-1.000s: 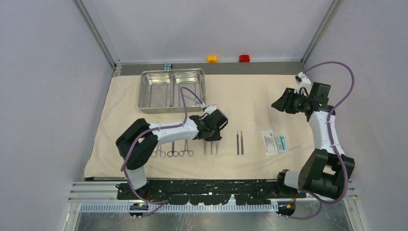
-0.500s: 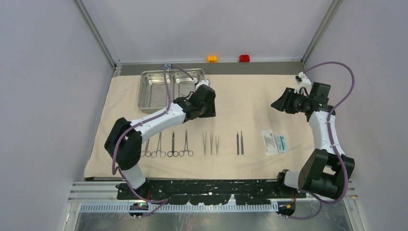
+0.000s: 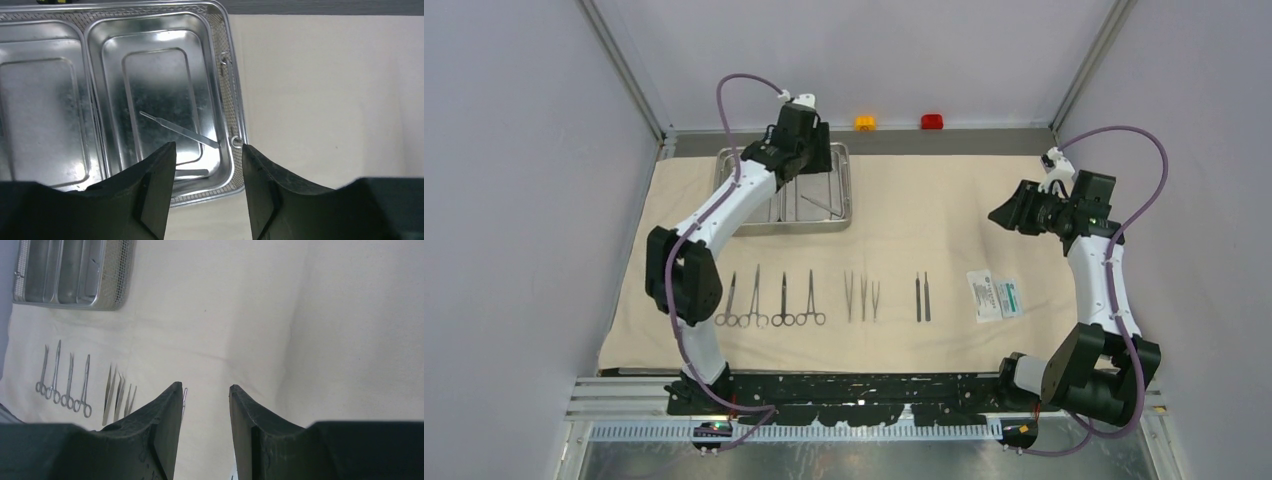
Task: Open and lay out the surgical kit
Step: Adjust the medical item in the container.
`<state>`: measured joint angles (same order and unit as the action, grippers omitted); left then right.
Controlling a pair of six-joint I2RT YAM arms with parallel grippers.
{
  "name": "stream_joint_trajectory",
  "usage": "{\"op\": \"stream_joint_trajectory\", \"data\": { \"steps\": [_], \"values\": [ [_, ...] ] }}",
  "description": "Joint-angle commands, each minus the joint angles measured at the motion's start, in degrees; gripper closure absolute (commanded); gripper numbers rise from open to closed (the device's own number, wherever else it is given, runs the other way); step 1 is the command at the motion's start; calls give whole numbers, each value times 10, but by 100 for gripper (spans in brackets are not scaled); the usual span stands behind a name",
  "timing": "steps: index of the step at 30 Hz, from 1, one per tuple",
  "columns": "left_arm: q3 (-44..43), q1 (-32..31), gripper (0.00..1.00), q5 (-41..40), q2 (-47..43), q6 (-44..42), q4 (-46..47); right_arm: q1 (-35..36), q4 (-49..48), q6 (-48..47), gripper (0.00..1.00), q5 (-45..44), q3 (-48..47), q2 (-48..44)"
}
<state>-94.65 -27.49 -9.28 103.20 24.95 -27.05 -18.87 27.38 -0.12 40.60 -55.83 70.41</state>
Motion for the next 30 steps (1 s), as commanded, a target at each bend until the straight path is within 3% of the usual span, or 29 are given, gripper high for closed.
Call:
{"op": "stream_joint_trajectory", "data": {
  "steps": [1, 13, 24, 30],
  "values": [
    [-83, 37, 47, 15, 81, -78, -75, -1, 2, -13, 55, 0, -27, -3],
    [-252, 82, 42, 72, 269, -79, -219, -1, 45, -62, 55, -19, -49, 58],
    [-248, 83, 44, 112, 308, -34, -215, -2, 67, -77, 55, -20, -65, 108],
    [-210, 83, 45, 114, 276, -48, -194, -1, 66, -75, 55, -9, -66, 117]
  ]
}}
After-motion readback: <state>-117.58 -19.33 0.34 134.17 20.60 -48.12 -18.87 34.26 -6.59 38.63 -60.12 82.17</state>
